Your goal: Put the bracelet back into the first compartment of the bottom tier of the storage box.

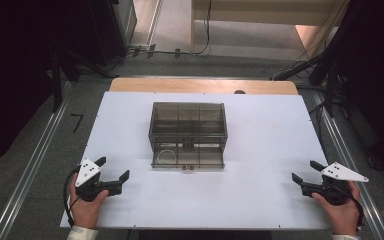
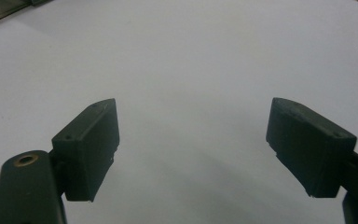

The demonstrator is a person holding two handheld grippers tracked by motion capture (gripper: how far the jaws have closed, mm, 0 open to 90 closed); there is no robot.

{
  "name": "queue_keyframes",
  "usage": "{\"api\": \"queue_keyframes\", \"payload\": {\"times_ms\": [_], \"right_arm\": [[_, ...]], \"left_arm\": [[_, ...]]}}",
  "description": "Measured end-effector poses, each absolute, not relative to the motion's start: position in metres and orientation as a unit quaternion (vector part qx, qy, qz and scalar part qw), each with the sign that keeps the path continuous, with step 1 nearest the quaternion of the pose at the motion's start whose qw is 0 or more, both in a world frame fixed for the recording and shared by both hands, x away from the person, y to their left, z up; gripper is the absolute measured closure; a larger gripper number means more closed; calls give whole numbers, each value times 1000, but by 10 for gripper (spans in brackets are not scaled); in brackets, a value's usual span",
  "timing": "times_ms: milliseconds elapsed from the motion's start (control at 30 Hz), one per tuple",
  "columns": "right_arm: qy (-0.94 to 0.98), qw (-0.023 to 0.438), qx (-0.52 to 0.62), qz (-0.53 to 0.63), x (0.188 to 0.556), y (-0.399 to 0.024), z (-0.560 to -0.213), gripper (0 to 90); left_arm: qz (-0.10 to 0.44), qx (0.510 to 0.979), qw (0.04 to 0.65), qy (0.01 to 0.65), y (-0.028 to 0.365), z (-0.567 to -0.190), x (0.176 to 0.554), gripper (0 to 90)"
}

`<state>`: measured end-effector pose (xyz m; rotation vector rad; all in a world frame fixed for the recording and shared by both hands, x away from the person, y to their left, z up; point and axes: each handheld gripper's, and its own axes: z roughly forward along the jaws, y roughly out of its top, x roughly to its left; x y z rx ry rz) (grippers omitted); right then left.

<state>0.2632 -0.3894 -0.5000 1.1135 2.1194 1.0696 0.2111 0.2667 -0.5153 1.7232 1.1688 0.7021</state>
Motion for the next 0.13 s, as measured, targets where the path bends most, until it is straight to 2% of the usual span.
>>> {"api": "queue_keyframes", "payload": {"times_ms": [133], "right_arm": [[781, 257, 411, 394, 262, -391, -501, 156]], "left_arm": [[284, 699, 455, 473, 267, -515, 211, 45]]}}
